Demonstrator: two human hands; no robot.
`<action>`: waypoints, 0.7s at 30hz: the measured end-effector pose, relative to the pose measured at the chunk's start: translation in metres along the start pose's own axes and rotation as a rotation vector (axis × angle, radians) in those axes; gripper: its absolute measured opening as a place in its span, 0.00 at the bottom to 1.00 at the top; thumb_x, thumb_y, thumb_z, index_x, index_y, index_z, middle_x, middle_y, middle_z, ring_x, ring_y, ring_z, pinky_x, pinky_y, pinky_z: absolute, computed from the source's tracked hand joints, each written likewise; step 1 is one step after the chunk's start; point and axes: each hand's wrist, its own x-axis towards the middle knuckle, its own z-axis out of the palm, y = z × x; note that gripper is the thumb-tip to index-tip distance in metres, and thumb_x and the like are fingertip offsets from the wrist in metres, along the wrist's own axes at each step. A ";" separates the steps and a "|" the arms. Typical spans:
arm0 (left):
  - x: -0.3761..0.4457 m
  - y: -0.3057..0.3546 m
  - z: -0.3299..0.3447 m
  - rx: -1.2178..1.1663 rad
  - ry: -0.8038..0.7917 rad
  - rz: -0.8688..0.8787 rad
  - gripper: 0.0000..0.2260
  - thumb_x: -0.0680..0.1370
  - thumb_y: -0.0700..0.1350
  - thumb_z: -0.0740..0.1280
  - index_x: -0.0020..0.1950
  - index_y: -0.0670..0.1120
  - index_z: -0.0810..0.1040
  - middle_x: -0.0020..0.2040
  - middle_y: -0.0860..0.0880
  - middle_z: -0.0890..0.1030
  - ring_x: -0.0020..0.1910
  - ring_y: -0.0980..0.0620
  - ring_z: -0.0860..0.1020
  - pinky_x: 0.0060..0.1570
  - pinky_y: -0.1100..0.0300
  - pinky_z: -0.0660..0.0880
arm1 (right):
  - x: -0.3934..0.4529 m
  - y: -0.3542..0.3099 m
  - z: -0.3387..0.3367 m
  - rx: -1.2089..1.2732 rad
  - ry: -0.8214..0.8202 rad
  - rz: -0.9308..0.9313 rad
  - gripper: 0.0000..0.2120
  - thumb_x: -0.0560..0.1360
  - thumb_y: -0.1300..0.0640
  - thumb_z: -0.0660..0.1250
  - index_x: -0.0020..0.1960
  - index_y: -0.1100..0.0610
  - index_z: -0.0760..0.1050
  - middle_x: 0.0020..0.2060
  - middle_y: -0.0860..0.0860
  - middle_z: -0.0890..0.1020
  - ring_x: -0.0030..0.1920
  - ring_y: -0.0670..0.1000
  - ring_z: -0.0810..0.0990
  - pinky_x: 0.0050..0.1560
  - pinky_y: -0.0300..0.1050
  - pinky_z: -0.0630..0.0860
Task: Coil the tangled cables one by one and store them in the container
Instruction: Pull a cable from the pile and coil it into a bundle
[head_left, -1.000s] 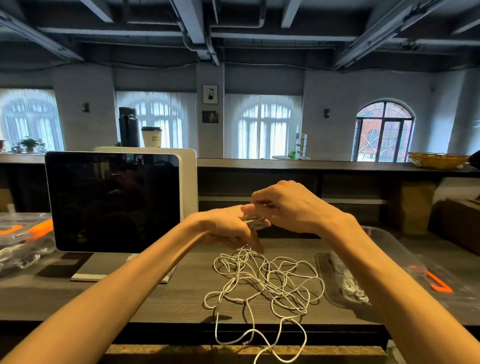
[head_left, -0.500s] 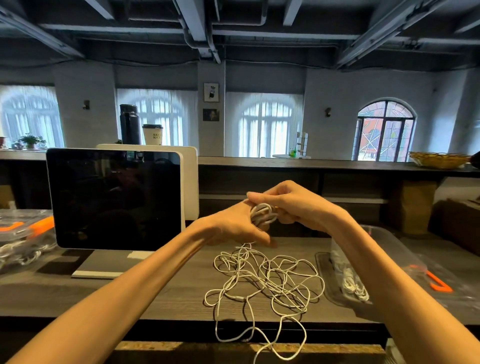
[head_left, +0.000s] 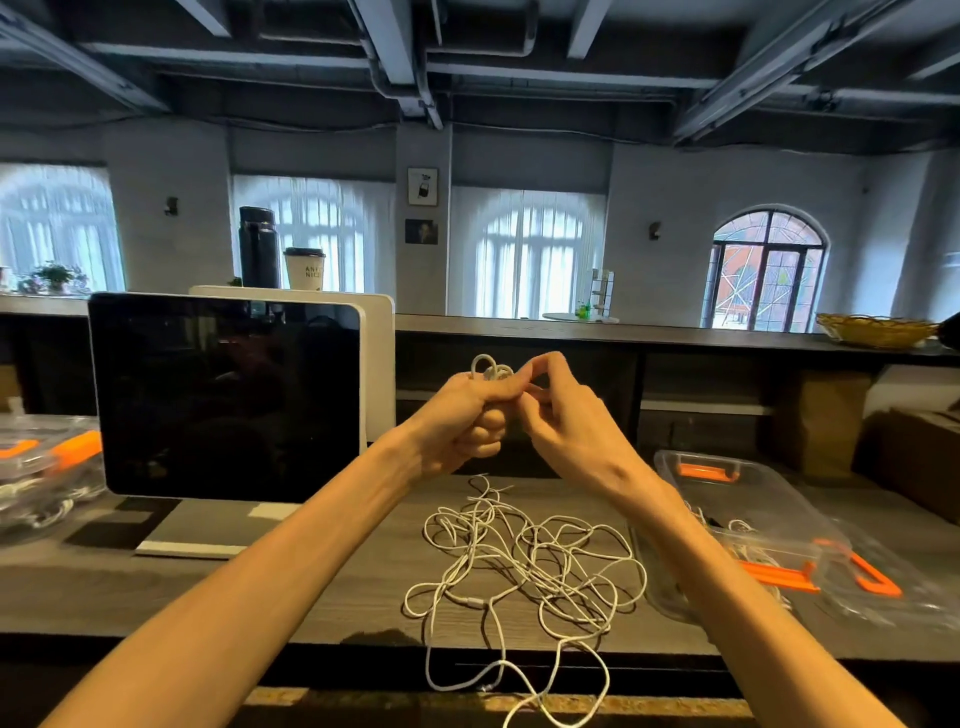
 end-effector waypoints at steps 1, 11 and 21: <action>0.000 -0.001 0.000 0.025 0.024 -0.013 0.17 0.78 0.54 0.67 0.33 0.48 0.81 0.26 0.52 0.67 0.20 0.58 0.63 0.21 0.67 0.59 | -0.002 0.000 0.001 -0.029 0.013 -0.016 0.11 0.85 0.56 0.61 0.66 0.53 0.65 0.47 0.55 0.85 0.44 0.54 0.85 0.48 0.56 0.84; 0.005 -0.012 0.004 0.087 0.208 -0.070 0.22 0.80 0.61 0.64 0.33 0.47 0.73 0.27 0.51 0.67 0.23 0.56 0.63 0.24 0.66 0.60 | -0.010 -0.002 0.012 -0.320 -0.008 -0.152 0.29 0.84 0.57 0.62 0.79 0.55 0.50 0.46 0.54 0.86 0.40 0.55 0.84 0.47 0.56 0.83; 0.001 -0.005 -0.003 -0.137 0.007 -0.097 0.28 0.81 0.65 0.59 0.34 0.43 0.68 0.25 0.51 0.64 0.20 0.57 0.59 0.24 0.68 0.53 | -0.013 0.003 -0.014 0.492 -0.161 -0.043 0.12 0.80 0.59 0.67 0.63 0.58 0.79 0.50 0.51 0.88 0.52 0.51 0.87 0.43 0.42 0.84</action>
